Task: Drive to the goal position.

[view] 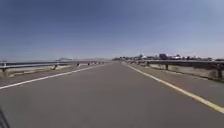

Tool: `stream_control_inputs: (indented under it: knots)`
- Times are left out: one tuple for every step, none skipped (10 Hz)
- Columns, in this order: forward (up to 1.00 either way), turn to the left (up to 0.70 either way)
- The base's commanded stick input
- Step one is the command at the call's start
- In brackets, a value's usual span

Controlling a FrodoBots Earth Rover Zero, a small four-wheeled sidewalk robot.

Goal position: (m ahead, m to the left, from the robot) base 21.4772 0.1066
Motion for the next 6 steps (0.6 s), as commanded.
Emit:
stream_control_inputs:
  knots:
    - [1.00, -0.13]
    - [1.00, -0.01]
    - [1.00, 0.00]
    - [1.00, 0.00]
    - [1.00, 0.00]
    - [1.00, 0.00]
